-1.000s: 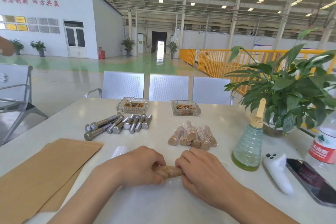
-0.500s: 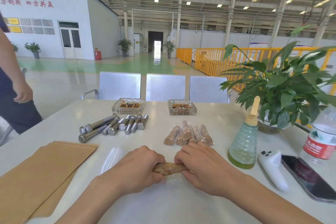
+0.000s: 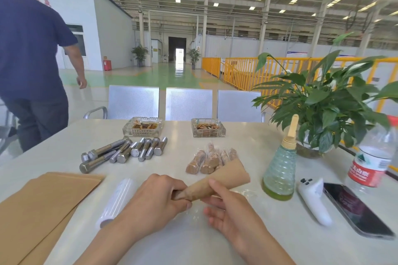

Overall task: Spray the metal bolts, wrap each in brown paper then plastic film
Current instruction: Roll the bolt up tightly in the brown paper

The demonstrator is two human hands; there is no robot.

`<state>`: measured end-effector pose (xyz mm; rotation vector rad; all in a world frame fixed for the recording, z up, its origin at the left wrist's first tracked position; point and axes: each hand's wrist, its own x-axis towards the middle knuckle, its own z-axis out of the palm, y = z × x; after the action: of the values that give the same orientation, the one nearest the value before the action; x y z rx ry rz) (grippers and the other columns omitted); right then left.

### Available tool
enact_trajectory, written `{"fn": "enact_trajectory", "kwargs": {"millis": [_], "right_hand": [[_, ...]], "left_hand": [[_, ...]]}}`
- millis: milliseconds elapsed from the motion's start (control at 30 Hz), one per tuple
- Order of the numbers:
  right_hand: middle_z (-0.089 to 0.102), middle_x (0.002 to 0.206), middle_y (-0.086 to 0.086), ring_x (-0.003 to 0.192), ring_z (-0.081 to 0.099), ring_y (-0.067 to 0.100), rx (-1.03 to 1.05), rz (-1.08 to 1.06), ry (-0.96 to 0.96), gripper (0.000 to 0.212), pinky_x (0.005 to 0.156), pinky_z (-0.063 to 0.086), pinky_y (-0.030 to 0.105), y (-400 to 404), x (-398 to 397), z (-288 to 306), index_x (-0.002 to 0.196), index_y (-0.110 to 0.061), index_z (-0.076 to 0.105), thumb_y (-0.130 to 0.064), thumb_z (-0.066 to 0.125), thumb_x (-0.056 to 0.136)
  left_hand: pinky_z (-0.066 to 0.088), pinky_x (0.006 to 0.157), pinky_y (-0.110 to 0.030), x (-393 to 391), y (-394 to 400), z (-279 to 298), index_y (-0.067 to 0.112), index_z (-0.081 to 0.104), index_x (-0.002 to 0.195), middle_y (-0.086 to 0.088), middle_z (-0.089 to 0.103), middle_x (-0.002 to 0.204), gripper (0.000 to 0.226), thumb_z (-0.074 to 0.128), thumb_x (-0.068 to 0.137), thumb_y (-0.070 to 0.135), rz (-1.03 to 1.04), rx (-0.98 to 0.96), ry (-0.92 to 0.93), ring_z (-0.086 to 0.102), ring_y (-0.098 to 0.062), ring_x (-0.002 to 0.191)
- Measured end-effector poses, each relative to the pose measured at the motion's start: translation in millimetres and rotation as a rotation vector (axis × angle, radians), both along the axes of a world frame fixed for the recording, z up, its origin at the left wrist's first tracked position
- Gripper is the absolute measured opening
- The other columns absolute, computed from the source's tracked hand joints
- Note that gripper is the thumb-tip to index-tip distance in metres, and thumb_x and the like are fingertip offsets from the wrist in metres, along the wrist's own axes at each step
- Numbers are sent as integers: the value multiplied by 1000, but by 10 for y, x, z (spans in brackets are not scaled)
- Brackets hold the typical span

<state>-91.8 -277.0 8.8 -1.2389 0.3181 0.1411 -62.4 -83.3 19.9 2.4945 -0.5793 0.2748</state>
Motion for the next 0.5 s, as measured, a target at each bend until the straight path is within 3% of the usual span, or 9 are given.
{"fn": "enact_trajectory", "kwargs": {"millis": [67,233,367,500], "right_hand": [[73,73,8,59,66,19,113,-40,-16,25,49,51,28,45,53,4,101,-2,72,-25,76,92],[68,69,12,51,60,18,186,-142,-7,18,46,49,27,100,161,54,98,1,72,-16,71,91],[79,85,13,49,52,15,150,-169,-34,12,45,46,23,133,209,106,90,-3,73,-12,65,90],[79,92,17,51,50,15,141,-117,-82,18,47,47,23,121,212,108,99,-2,72,-12,57,95]], "left_hand": [[44,59,-28,-28,-35,9,32,66,84,8,53,60,22,70,75,52,-1,4,8,52,-15,66],[45,65,-31,-76,-89,62,28,55,92,8,58,78,29,63,84,55,67,193,-121,57,-14,79],[38,64,-30,-132,-126,56,32,45,89,12,53,84,32,56,88,62,53,261,-194,55,-12,83],[46,61,-27,-113,-66,139,38,62,93,11,64,76,42,45,80,74,33,61,-15,57,-7,70]]}}
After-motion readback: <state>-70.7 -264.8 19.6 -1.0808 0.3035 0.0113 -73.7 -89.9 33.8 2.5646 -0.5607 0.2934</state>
